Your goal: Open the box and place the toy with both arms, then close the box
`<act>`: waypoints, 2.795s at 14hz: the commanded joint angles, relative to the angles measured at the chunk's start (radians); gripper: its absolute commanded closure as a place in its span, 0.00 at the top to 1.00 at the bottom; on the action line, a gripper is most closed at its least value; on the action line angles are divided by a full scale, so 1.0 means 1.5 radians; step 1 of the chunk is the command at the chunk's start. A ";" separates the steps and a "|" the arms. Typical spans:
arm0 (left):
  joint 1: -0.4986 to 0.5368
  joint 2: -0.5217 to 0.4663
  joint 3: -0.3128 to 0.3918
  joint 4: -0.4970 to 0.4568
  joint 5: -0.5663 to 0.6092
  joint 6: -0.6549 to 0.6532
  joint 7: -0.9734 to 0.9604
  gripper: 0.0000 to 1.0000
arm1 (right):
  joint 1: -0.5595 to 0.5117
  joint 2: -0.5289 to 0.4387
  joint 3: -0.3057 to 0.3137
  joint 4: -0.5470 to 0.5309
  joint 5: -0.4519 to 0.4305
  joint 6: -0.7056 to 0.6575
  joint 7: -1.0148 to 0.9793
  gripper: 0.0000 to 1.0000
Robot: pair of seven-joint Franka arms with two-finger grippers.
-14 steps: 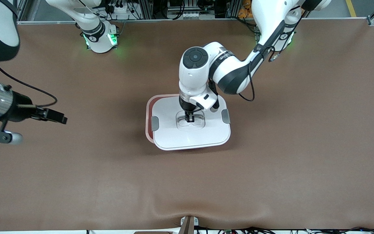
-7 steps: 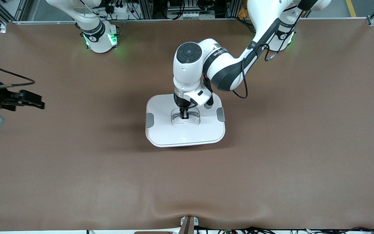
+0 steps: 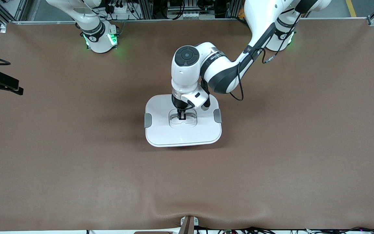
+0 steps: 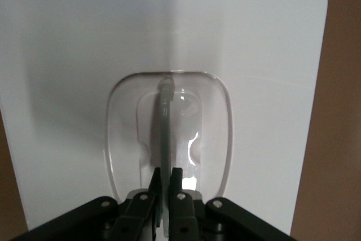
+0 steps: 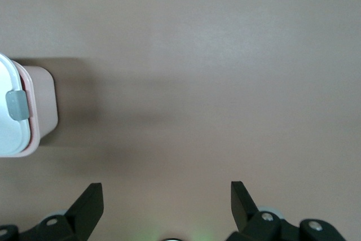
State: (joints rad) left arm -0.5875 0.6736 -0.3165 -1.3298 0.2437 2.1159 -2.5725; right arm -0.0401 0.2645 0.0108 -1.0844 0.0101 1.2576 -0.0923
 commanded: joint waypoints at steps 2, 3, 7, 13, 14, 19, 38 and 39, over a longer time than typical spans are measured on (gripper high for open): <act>-0.013 0.014 0.010 0.025 0.014 0.003 -0.011 0.00 | -0.005 -0.033 -0.026 -0.018 0.000 -0.004 -0.059 1.00; -0.013 0.016 0.011 0.025 0.014 0.003 -0.011 0.00 | -0.005 -0.034 -0.031 -0.018 0.001 -0.012 -0.059 1.00; -0.018 0.022 0.011 0.024 0.014 0.002 -0.011 0.00 | -0.001 -0.041 -0.031 -0.025 -0.006 -0.018 -0.058 1.00; -0.029 0.021 0.011 0.022 0.015 0.001 -0.013 0.00 | 0.003 -0.117 -0.029 -0.108 -0.005 0.004 -0.058 1.00; -0.029 0.021 0.011 0.021 0.015 0.001 -0.013 0.00 | 0.003 -0.122 -0.029 -0.108 -0.005 0.003 -0.058 1.00; -0.028 0.017 0.011 0.017 0.015 -0.004 -0.023 0.00 | 0.007 -0.158 -0.028 -0.128 -0.005 0.004 -0.058 1.00; -0.028 0.022 0.011 0.003 0.016 -0.016 -0.021 0.00 | 0.028 -0.247 -0.021 -0.235 -0.005 0.036 -0.002 1.00; -0.027 0.022 0.011 0.003 0.016 -0.016 -0.021 0.00 | 0.028 -0.247 -0.021 -0.235 -0.005 0.036 -0.002 1.00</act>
State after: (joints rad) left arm -0.6165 0.6923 -0.3055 -1.3339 0.2438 2.1070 -2.5749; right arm -0.0045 -0.0803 -0.0209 -1.4085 0.0104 1.2976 -0.1156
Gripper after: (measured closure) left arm 0.930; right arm 0.000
